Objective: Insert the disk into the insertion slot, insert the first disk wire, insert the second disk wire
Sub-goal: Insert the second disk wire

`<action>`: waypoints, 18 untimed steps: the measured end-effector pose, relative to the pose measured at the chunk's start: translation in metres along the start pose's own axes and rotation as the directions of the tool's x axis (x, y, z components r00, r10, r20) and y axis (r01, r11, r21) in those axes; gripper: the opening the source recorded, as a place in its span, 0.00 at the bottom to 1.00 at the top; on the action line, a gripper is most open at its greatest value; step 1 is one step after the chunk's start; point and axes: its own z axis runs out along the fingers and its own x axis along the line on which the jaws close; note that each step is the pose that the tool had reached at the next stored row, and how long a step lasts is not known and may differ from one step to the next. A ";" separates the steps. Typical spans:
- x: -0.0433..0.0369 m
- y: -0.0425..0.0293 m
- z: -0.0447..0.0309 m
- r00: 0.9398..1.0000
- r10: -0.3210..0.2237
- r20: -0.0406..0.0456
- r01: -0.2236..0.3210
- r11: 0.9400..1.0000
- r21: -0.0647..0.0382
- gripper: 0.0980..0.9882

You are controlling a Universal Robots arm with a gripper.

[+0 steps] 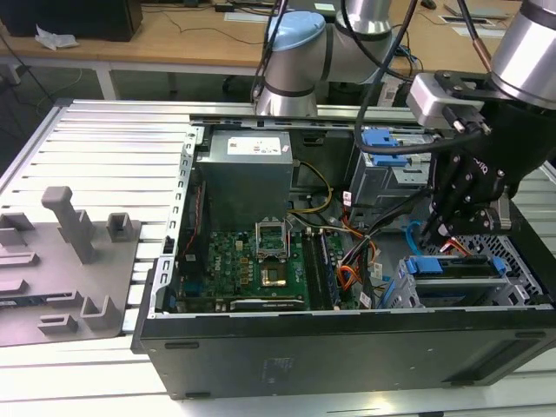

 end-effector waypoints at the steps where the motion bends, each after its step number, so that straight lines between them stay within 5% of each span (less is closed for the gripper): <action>1: -0.0001 -0.0057 0.0001 1.000 0.001 0.000 -0.001 1.000 0.000 0.07; 4: 0.0015 -0.0164 0.0005 1.000 0.002 0.000 -0.002 1.000 -0.002 0.07; 8: 0.0152 -0.0234 0.0035 1.000 0.004 0.000 -0.004 1.000 -0.003 0.07; 18: 0.0166 -0.0269 0.0099 1.000 0.004 0.000 -0.004 1.000 -0.003 0.07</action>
